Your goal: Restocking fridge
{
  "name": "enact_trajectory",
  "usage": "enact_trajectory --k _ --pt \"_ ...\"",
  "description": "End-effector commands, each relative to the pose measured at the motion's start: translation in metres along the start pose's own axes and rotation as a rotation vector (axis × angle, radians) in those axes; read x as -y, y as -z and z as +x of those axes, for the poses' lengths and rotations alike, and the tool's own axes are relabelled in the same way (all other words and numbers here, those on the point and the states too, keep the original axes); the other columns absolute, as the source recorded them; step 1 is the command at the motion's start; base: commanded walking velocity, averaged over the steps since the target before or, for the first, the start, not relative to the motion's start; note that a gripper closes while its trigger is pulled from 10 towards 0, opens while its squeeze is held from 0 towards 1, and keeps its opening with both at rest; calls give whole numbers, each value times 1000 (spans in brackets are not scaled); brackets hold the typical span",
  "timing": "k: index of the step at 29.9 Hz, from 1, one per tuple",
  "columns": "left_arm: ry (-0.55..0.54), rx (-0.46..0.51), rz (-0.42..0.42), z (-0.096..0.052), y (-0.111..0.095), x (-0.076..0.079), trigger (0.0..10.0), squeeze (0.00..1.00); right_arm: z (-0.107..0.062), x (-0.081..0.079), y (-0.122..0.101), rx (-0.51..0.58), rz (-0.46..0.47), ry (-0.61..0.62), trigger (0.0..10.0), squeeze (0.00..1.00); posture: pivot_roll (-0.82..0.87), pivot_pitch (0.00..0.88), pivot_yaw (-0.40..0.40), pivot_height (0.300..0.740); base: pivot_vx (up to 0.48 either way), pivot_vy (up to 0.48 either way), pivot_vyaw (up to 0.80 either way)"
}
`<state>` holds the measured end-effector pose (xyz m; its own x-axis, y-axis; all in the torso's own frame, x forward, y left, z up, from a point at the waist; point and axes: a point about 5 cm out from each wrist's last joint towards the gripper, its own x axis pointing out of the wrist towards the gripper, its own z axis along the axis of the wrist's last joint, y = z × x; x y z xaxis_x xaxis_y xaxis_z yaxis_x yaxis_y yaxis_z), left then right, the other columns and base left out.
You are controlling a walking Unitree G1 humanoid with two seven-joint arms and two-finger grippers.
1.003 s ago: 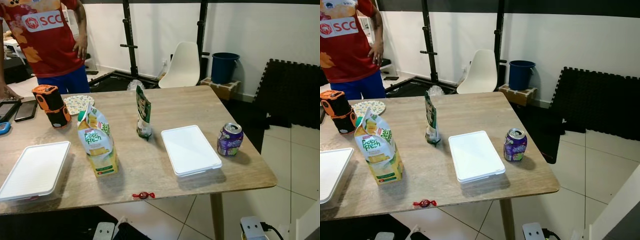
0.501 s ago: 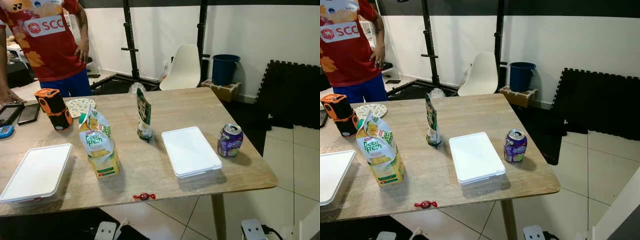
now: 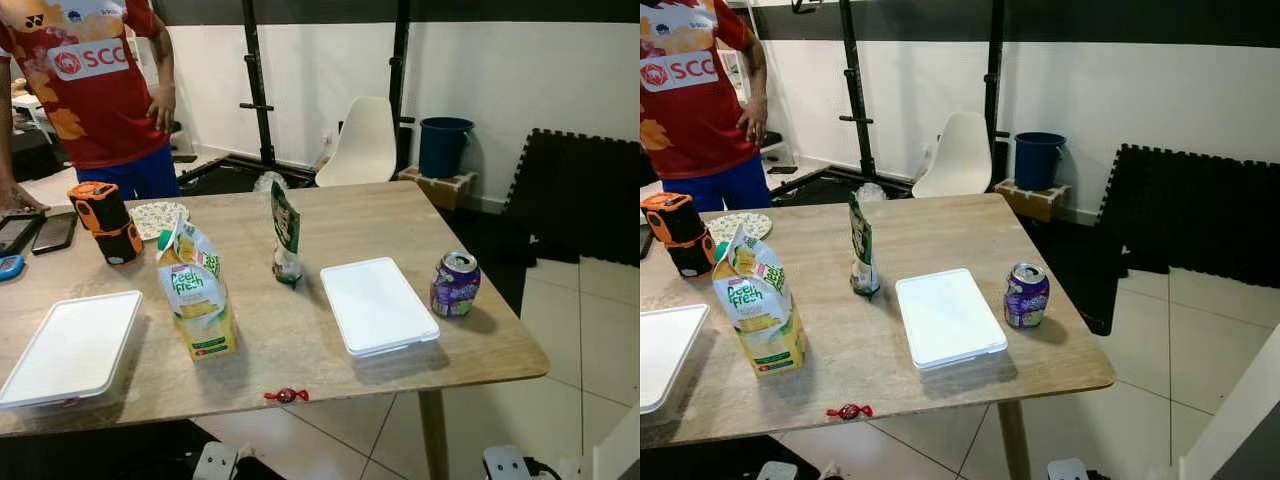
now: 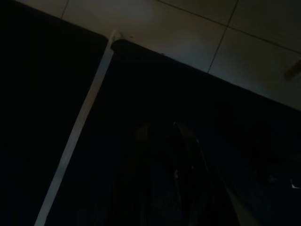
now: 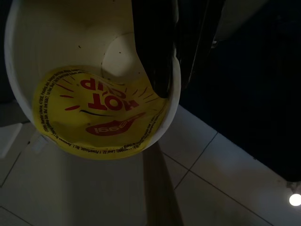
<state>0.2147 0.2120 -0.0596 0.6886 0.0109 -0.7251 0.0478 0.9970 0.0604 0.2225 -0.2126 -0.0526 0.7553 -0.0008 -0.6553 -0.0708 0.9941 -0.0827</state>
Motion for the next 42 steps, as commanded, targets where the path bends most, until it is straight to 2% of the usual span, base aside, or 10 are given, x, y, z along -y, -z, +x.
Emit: enact_trajectory --k 1,5,9,11,15,18,21,29,34,42 --pt "-14 -38 -36 -3 13 0 10000 0 0 -4 0 -7 -40 -25 10000 0 -20 91 -16 740 0 0 0" --pt "-17 -56 -23 -4 19 -1 10000 0 1 -4 0 -6 -68 -35 10000 0 -22 93 -19 740 0 0 0" --pt "0 -60 12 -5 23 5 10000 0 2 3 -11 39 -26 -7 10000 0 -4 119 -11 740 0 0 0" --pt "-6 -51 -15 -5 21 4 10000 0 3 2 -12 42 -30 -7 10000 0 -7 142 -10 740 0 0 0" --pt "-9 -29 -8 -5 16 1 10000 0 5 -7 -18 56 -24 -26 10000 0 -27 143 -25 740 0 0 0" --pt "-16 4 -32 -3 7 -1 10000 0 8 -18 -20 46 -33 -71 10000 0 -2 154 -36 740 0 0 0" --pt "-28 7 -50 -3 5 -2 10000 0 8 -21 -18 33 -53 -80 10000 0 4 177 -43 740 0 0 0" --pt "-17 -13 5 -4 8 -6 10000 0 4 -17 -7 13 -6 -50 10000 0 4 127 9 740 0 0 0" --pt "5 -39 38 -3 11 0 10000 0 3 -11 -5 12 42 -18 10000 0 21 110 26 740 0 0 0" --pt "-26 -3 7 -1 -4 -11 10000 0 8 -26 -16 32 49 -66 10000 0 33 89 27 740 0 0 0"
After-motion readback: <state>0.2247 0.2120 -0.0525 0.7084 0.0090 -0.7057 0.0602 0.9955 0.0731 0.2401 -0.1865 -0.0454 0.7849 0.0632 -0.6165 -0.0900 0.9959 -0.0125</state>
